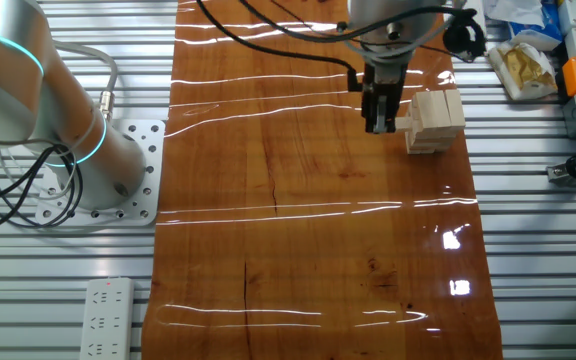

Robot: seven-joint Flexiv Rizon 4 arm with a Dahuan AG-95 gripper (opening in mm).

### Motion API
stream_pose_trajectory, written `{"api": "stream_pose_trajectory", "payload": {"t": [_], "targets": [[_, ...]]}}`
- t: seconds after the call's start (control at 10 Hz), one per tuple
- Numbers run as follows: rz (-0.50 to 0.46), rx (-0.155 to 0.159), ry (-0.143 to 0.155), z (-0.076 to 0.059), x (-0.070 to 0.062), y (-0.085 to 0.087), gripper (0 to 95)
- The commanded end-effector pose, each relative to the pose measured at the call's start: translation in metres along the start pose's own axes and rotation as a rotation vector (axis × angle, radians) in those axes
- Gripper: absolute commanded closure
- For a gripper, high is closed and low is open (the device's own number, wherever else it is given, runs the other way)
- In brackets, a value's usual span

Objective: Play Jenga

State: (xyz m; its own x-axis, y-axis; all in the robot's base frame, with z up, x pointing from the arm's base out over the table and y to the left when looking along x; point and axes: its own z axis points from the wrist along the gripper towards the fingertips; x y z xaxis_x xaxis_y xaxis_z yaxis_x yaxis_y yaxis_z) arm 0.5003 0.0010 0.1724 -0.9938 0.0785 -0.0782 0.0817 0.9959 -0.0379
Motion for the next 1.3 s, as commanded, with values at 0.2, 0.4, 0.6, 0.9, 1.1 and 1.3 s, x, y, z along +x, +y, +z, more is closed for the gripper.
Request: {"api": "stream_pose_trajectory", "payload": {"t": [0.2, 0.4, 0.6, 0.9, 1.1, 1.3], "targets": [[-0.002, 0.008, -0.008, 0.001, 0.000, -0.001, 95.0], [0.003, 0.008, -0.010, 0.001, 0.000, -0.001, 95.0], [0.005, 0.001, -0.006, 0.001, -0.001, 0.000, 95.0], [0.042, -0.031, 0.001, -0.001, -0.019, 0.009, 95.0], [0.065, -0.041, 0.002, 0.010, -0.029, 0.025, 95.0], [0.072, -0.037, 0.001, 0.028, -0.037, 0.044, 95.0]]}}
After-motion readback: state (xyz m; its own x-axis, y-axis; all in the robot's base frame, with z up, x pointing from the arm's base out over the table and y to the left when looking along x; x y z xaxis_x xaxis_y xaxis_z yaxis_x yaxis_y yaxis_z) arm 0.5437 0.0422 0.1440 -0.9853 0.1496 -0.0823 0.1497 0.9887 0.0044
